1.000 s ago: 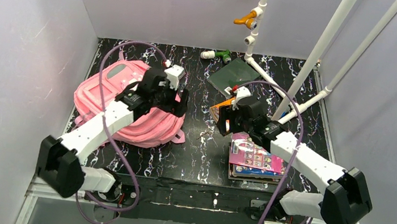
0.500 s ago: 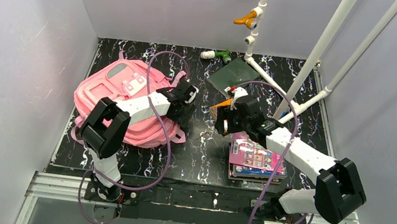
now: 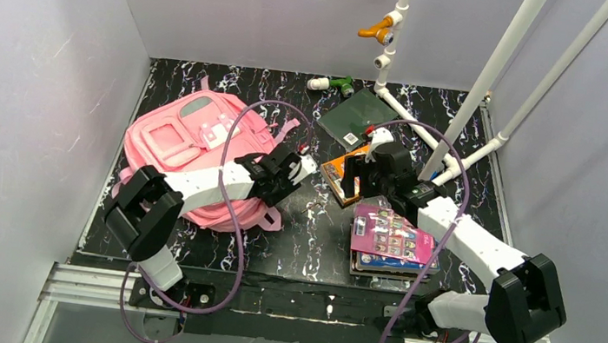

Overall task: Pack the student bag
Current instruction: Unzip the student bag at the center of the board, then pick up the book from the center of the board.

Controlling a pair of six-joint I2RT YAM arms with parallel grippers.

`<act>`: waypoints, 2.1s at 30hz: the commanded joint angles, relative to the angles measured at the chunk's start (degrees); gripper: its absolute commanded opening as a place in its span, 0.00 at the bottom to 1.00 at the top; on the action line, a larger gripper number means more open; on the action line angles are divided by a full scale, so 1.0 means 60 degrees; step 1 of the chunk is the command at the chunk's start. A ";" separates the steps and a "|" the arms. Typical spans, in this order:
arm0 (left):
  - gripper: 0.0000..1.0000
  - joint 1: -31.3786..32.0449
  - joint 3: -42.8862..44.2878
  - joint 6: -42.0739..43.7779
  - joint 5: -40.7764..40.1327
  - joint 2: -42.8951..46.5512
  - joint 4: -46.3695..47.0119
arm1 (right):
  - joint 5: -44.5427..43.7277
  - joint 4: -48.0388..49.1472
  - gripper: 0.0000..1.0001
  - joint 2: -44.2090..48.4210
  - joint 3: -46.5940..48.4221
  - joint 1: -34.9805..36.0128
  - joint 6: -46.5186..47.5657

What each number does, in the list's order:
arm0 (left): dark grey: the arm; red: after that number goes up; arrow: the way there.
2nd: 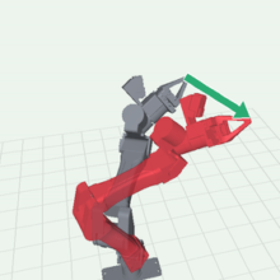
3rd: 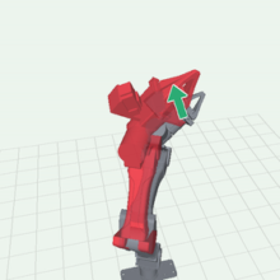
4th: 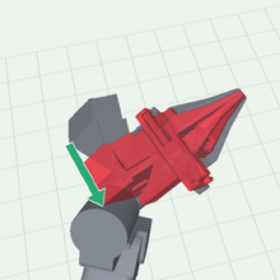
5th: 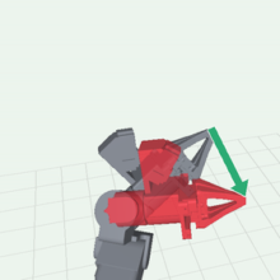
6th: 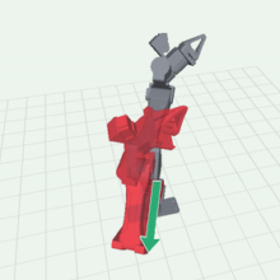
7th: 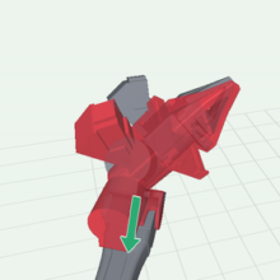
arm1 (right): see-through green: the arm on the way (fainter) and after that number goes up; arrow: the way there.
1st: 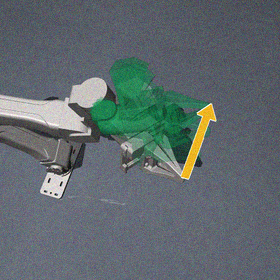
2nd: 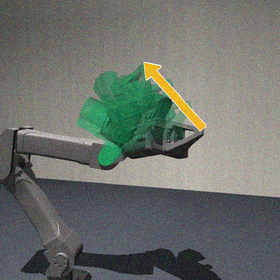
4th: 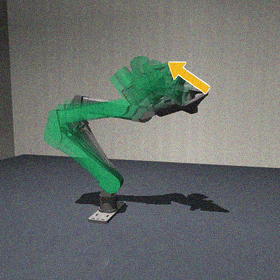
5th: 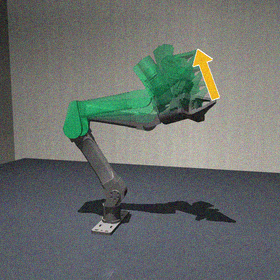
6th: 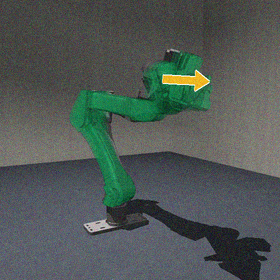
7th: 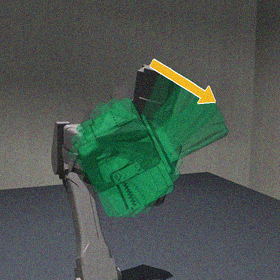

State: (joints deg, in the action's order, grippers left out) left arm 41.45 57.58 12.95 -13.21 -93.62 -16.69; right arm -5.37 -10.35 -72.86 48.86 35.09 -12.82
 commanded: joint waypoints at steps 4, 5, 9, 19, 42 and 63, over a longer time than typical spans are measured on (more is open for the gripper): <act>0.66 0.0139 -0.0465 0.1039 -0.0164 0.1113 -0.0612 | 0.0411 0.0454 0.83 -0.0597 0.0457 -0.0178 0.0243; 0.77 0.0147 -0.0271 0.0697 -0.0467 0.1122 -0.0805 | 0.0468 0.0457 0.83 -0.0644 0.0499 -0.0179 0.0195; 0.90 0.0126 0.0162 -0.0173 -0.0692 0.1627 -0.1205 | 0.0460 0.0443 0.83 -0.0710 0.0536 -0.0194 0.0075; 0.98 0.0139 -0.0236 -0.4654 0.0992 0.4523 0.0501 | -0.2424 0.0826 0.87 -0.1703 0.0569 -0.0598 -0.1013; 0.99 0.0134 -0.2639 -0.6661 0.3150 0.8137 0.1946 | -0.4392 0.0004 0.98 -0.7520 0.5819 -0.1256 0.0124; 0.99 0.0098 -0.2275 -0.7106 0.0819 0.6388 0.0516 | 0.0240 0.0982 0.98 -0.7004 0.4603 0.0623 -0.1701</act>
State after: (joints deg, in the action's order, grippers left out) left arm 42.22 42.50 -27.66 -6.55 -52.82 -14.11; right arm -12.12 -2.92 -115.96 77.01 35.20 -20.88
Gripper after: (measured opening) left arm 0.992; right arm 0.983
